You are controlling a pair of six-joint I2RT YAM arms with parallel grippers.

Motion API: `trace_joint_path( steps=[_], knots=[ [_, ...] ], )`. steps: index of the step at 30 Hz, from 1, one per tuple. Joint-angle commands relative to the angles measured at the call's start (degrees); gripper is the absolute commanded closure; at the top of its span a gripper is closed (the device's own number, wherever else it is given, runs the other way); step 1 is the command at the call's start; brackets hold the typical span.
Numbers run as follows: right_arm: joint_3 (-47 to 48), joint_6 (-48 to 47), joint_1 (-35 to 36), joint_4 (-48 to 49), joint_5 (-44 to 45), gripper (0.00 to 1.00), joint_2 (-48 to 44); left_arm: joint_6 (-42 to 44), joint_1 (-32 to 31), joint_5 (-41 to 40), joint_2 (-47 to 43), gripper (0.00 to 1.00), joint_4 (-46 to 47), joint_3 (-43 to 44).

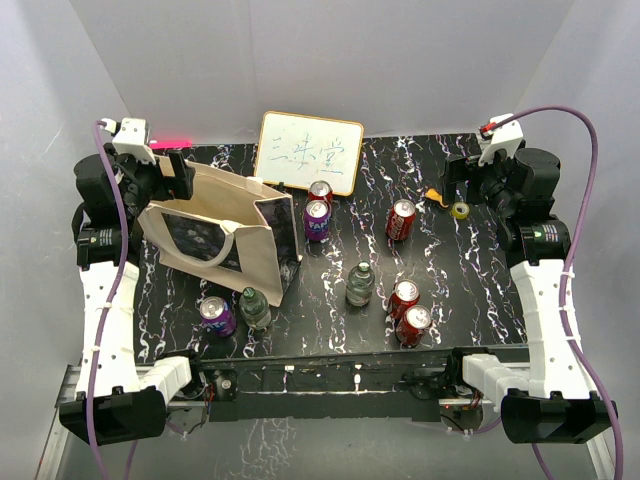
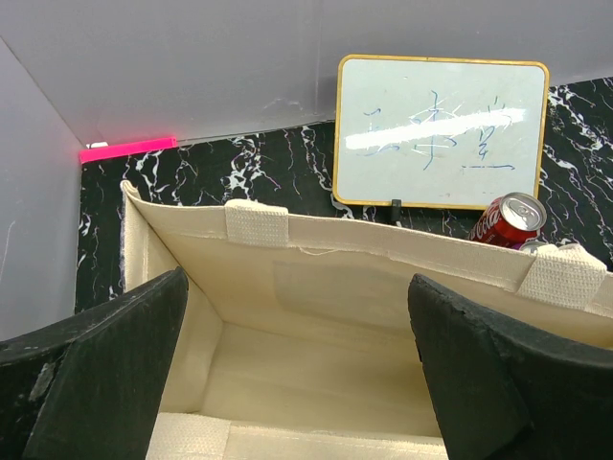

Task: Place the beverage into the canvas bag
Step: Adjust the canvas bag at the center of the board.

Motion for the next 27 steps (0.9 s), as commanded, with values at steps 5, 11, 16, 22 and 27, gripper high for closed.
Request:
trace_joint_path(
  steps=[5, 11, 16, 22, 27],
  knots=[
    [2.0, -0.3, 0.4, 3.9, 0.9, 0.02, -1.8, -0.5, 0.4, 0.0, -1.3, 0.03, 0.2, 2.9],
    [2.0, -0.3, 0.4, 3.6, 0.9, 0.02, -1.9, -1.4, 0.4, -1.3, -2.2, 0.03, 0.7, 2.8],
    [2.2, -0.2, 0.4, 3.4, 0.8, 0.02, -1.7, -0.8, 0.4, -5.5, -2.7, 0.03, -0.8, 2.9],
    [2.0, 0.3, 0.4, 3.6, 0.7, 0.02, -1.3, -6.2, 1.7, -15.2, -4.6, 0.03, -5.4, 5.1],
    [2.0, 1.0, 0.4, 3.9, -0.8, 0.02, -0.5, -9.5, 2.1, -19.6, -6.0, 0.03, -10.4, 6.0]
  ],
)
